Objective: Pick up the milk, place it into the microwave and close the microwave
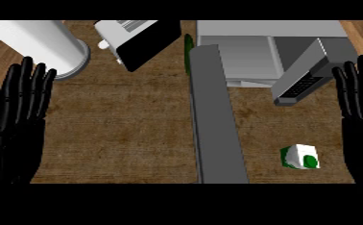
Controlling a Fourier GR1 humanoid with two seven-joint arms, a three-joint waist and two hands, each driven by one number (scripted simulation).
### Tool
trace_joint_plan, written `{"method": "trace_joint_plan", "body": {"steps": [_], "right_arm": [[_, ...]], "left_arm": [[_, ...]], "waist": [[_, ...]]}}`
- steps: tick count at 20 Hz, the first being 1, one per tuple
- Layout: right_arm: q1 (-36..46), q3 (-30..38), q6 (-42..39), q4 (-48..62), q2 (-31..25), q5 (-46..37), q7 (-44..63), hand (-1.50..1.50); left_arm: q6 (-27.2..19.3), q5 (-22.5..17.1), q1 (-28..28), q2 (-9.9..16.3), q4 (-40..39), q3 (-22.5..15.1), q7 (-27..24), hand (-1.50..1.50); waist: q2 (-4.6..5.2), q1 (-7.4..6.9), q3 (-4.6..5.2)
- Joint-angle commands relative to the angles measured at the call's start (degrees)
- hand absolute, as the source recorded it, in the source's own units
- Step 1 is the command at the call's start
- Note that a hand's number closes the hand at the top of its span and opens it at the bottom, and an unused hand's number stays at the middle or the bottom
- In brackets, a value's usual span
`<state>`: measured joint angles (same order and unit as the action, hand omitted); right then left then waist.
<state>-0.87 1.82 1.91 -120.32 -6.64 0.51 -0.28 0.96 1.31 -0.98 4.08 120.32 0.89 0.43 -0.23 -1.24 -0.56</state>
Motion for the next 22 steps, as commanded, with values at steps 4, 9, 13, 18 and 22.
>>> {"method": "trace_joint_plan", "body": {"steps": [4,9,13,18,22], "right_arm": [[-14.2,3.0,-13.1,-8.2,-3.7,13.2,-4.6,-1.50],[-23.9,7.6,-25.9,-10.8,-9.0,24.6,-7.6,-1.50],[-32.7,14.9,-33.5,-10.3,-9.3,30.1,-13.8,-1.50],[-37.4,16.3,-39.1,-9.1,-3.7,23.2,-19.7,-1.50],[-40.2,18.9,-42.0,-11.7,-2.7,22.0,-20.5,-1.50]], "left_arm": [[-5.1,7.0,-1.9,-3.9,2.0,-6.1,-1.5,-1.50],[-15.5,0.5,-7.5,-4.0,1.4,-9.1,0.3,-1.50],[-15.4,-0.3,-16.9,-4.1,5.4,-13.7,-4.4,-1.50],[-12.5,-1.6,-27.4,-3.4,8.9,-16.1,-11.3,-1.50],[-12.4,-0.2,-34.9,-2.5,14.2,-20.9,-12.4,-1.50]], "waist": [[-0.01,2.16,0.50],[-0.27,2.92,0.49],[-0.24,2.23,0.52],[-0.12,1.51,0.55],[-0.12,1.35,0.55]]}}
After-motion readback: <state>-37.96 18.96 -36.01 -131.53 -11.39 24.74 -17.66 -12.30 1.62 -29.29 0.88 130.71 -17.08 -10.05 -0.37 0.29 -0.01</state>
